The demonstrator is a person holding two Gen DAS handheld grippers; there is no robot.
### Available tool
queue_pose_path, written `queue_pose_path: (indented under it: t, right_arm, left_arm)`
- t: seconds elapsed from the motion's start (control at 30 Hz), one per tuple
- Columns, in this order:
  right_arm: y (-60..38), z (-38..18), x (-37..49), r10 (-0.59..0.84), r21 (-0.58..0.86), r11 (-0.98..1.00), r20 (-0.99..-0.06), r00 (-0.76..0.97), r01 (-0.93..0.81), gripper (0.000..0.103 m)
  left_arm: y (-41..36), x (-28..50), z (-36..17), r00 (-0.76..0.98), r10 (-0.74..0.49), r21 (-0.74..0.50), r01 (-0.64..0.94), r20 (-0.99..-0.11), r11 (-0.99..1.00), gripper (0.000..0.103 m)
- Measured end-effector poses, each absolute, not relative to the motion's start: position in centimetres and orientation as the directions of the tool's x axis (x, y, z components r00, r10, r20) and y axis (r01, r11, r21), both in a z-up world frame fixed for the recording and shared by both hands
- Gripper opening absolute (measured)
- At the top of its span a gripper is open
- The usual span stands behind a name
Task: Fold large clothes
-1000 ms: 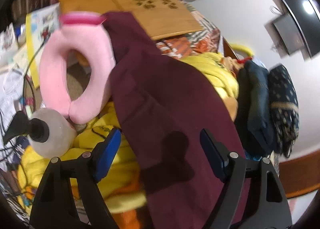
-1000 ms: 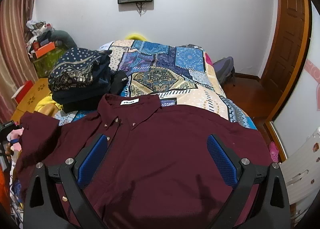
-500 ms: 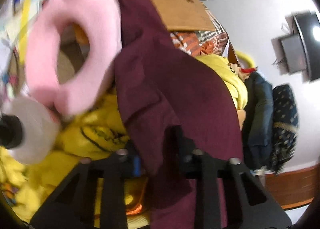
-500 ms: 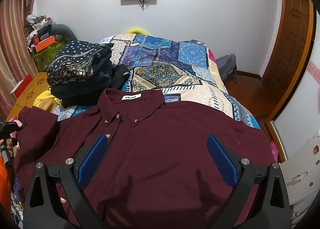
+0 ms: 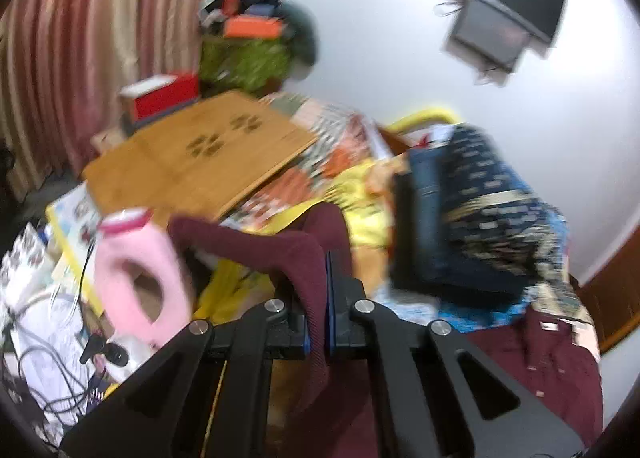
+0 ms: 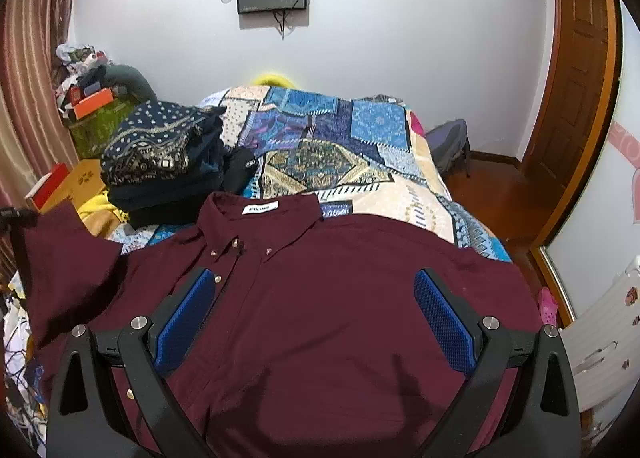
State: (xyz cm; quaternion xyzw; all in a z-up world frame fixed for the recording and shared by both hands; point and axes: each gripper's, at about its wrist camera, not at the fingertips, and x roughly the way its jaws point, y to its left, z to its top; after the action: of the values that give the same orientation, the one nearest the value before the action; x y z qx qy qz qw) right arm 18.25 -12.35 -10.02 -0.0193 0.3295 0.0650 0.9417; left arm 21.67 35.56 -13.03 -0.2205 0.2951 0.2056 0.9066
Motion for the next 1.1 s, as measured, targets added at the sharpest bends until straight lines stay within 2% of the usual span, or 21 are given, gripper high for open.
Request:
queue_pose_path:
  t: [0.17,0.4,0.63,0.87,1.0,1.1]
  right_arm:
    - [-12.8,-9.4,17.7,0.121,0.015,0.99,-0.593,0.796,-0.14,0.099]
    - [-13.1,-9.3,17.4,0.162,0.041,0.985,-0.568,0.807,-0.169,0.099]
    - [-13.5,-10.1,17.4,0.205,0.083,0.978,-0.579,0.789,-0.194,0.099]
    - [-13.7,-10.4,16.7,0.223,0.086,0.973,-0.582,0.782,-0.213,0.099]
    - [-13.9,-10.6,16.6,0.222,0.088,0.974,-0.584,0.781,-0.211,0.099]
    - [-14.1,-10.7,16.7,0.225,0.098,0.973,-0.586,0.779,-0.208,0.099]
  left_arm:
    - [30.1,21.7,-9.3,0.824,0.161,-0.292,-0.366,-0.544,0.884,0.004]
    - [22.1,22.9,-8.4,0.85,0.018,-0.291,-0.2,-0.526,0.936,0.004]
    - [13.8,24.0,-11.0,0.788,-0.13,-0.262,-0.04,-0.602,0.964,0.004]
    - [7.1,24.4,-17.4,0.607,-0.277,-0.283,0.088,-0.745,0.955,0.004]
    - [4.7,23.8,-19.7,0.543,-0.266,-0.244,0.115,-0.796,0.963,0.004]
    - [4.0,23.6,-20.5,0.512,-0.258,-0.224,0.127,-0.819,0.966,0.009]
